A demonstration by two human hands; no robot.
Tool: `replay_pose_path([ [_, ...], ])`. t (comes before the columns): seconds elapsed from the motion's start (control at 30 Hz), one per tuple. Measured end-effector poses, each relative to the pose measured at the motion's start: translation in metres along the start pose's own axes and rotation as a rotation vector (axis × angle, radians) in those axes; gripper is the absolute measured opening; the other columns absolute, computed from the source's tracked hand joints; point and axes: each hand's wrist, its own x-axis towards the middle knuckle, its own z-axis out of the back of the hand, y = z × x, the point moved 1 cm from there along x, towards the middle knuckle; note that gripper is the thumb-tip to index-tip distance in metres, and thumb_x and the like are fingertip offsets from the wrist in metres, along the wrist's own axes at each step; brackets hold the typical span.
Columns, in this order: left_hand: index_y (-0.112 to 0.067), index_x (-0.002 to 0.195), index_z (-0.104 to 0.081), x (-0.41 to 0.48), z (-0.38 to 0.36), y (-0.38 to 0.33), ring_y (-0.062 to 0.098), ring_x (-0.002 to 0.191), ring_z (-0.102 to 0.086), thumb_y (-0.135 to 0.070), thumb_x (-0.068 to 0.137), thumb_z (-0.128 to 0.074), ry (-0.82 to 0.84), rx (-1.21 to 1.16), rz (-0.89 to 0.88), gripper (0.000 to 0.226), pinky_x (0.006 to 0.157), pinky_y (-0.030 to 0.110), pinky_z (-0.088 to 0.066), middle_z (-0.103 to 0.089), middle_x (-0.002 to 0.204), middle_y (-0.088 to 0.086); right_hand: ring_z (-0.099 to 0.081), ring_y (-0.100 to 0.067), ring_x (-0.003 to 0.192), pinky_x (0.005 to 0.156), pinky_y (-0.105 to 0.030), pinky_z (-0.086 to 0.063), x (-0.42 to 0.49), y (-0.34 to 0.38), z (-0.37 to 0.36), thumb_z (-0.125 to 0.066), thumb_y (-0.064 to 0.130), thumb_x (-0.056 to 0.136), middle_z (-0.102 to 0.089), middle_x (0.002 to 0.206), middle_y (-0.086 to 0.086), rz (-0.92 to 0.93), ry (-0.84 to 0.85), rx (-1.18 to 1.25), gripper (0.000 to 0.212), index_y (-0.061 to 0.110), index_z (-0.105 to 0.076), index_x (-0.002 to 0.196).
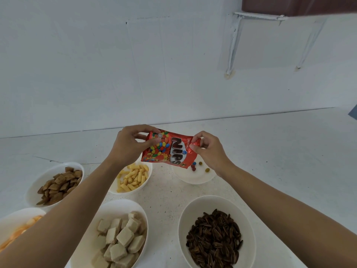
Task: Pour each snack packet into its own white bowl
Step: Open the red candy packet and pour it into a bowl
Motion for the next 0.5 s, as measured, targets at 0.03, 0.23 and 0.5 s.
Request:
replay_pose_path([
  [0.03, -0.030, 0.101, -0.074, 0.0011, 0.0007, -0.0007, 0.009, 0.096, -0.069, -0.036, 0.082, -0.077, -0.004, -0.008, -0.005, 0.020, 0.066, 0.023, -0.060, -0.072, 0.110, -0.009, -0.068, -0.022, 0.101, 0.069, -0.022, -0.059, 0.0006, 0.0014, 0.0004, -0.068, 0.024, 0.094, -0.068, 0.109, -0.006, 0.011, -0.020, -0.007, 0.011, 0.021, -0.060, 0.099],
  [0.23, -0.031, 0.099, -0.074, 0.0032, 0.0043, -0.0027, 0.010, 0.096, -0.069, -0.037, 0.082, -0.077, -0.016, -0.030, -0.005, 0.019, 0.066, 0.024, -0.061, -0.072, 0.109, -0.008, -0.068, -0.020, 0.099, 0.066, -0.020, -0.059, 0.0026, 0.0056, 0.0002, -0.067, 0.024, 0.095, -0.068, 0.108, -0.003, 0.050, -0.047, -0.014, 0.010, 0.019, -0.060, 0.101],
  [0.5, -0.029, 0.104, -0.075, -0.0001, -0.0007, -0.0011, 0.006, 0.092, -0.067, -0.033, 0.085, -0.077, -0.013, 0.018, 0.001, 0.019, 0.062, 0.018, -0.057, -0.070, 0.109, -0.011, -0.070, -0.021, 0.098, 0.074, -0.030, -0.062, 0.0018, -0.0018, -0.0026, -0.067, 0.024, 0.095, -0.068, 0.104, -0.007, -0.021, 0.040, -0.055, 0.010, 0.024, -0.057, 0.096],
])
